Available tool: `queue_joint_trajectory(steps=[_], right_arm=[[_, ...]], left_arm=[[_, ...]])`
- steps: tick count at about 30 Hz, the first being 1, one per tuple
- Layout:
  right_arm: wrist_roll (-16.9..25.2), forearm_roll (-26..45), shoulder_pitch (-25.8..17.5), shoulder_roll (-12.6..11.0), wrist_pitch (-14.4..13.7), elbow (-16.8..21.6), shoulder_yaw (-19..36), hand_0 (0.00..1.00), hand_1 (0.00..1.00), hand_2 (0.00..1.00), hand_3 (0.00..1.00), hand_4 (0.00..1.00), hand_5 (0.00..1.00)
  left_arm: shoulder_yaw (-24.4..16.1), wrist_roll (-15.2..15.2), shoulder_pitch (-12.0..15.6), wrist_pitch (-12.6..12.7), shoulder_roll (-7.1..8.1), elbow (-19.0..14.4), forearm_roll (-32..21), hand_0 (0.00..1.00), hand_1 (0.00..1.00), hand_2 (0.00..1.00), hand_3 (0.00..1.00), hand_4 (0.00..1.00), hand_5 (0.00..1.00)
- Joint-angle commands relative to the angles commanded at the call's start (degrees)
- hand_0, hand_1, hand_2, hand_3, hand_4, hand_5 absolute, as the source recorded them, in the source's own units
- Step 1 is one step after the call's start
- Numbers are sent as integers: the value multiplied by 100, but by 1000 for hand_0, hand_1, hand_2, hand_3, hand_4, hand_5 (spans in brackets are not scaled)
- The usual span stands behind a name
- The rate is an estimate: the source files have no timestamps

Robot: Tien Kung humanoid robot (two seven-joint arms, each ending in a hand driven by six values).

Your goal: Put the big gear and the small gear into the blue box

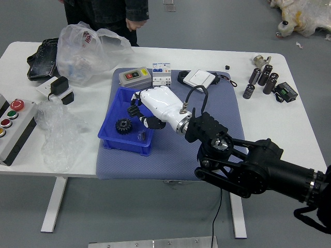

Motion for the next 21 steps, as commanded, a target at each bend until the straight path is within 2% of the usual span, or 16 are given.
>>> queue_joint_trajectory(steps=[3,4,9,10,14,15,20,21], right_arm=[[-1,13,70,114,2,-124,-193,540,565,594,434,509,2],[-4,9,81,145,11,-170,-252,533,617,657,530,583,2],[-75,-113,90,214,119,-328,-363,533,617,657,530,583,2],[-85,-132,91,218,132,-344,-368,521,685,750,678,589,139],[-109,-204,99,204,129,-409,-368,521,685,750,678,589,139],[-112,-218,100,198,126,-420,-368,544,705,780,753,635,154],[-140,-297,113,130,269,-389,-381,544,705,780,753,635,154],[-142,-313,120,114,285,-374,-368,571,726,812,888,674,171]], left_arm=[[6,5,-2,-1,5,0,-4,635,633,630,717,713,355],[13,3,-5,-1,5,0,-9,634,633,630,715,713,357],[23,3,-17,-3,5,0,-15,634,633,630,715,713,357],[21,4,-18,-4,5,0,-13,635,633,630,715,712,357],[18,3,-19,-1,12,0,-13,635,633,630,715,712,357],[18,2,-19,0,14,0,-13,635,633,630,715,713,357],[18,2,-20,0,15,0,-13,635,633,630,715,713,357],[18,1,-19,1,16,0,-14,635,633,629,714,712,355]])
